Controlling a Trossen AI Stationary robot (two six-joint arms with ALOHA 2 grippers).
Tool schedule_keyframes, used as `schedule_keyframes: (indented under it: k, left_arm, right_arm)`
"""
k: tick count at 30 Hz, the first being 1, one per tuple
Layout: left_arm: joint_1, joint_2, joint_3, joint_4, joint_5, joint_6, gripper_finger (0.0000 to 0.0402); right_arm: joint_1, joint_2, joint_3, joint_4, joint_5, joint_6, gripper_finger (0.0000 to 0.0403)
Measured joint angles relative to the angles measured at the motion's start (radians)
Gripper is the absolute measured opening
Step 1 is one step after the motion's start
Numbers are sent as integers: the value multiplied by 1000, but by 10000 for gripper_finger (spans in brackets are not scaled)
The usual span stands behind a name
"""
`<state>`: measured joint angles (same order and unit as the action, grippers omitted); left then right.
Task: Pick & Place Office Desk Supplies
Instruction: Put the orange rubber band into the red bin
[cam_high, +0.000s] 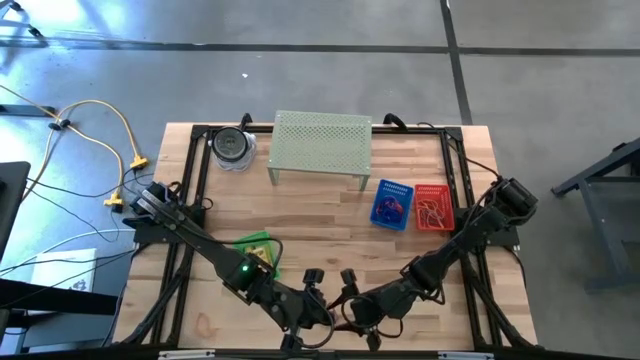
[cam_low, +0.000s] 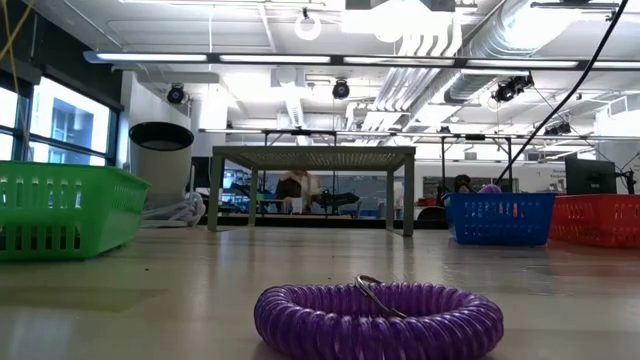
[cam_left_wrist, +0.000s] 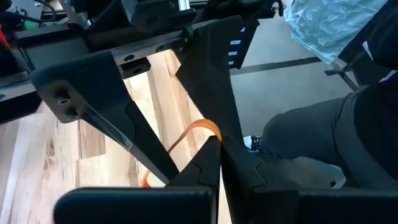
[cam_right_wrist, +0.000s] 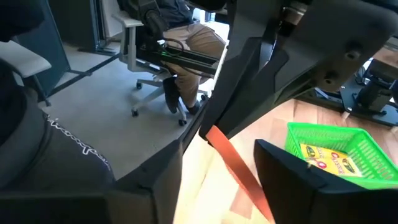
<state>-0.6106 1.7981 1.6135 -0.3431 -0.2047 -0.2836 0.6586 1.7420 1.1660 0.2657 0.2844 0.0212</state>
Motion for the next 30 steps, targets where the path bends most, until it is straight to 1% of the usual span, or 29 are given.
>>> schedule_keyframes:
  k: [4,12,13,18,27,30]
  left_arm:
    - [0,0,0,0,0,0,0]
    - [-1,0,0,-1,-1,0,0]
    - [-1,0,0,-1,-2,0,0]
    - [-3,0,0,-1,-2,6,0]
    - [-3,0,0,-3,-5,26,2]
    - [-3,0,0,-4,-13,47,15]
  right_arm:
    - [0,0,0,0,0,0,142]
    - [0,0,0,-6,-10,-1,19]
    - [0,0,0,-9,-20,-1,11]
    - [0,1,0,-23,-28,0,3]
    - [2,1,0,-30,-25,33,2]
    - [3,1,0,-37,-26,47,2]
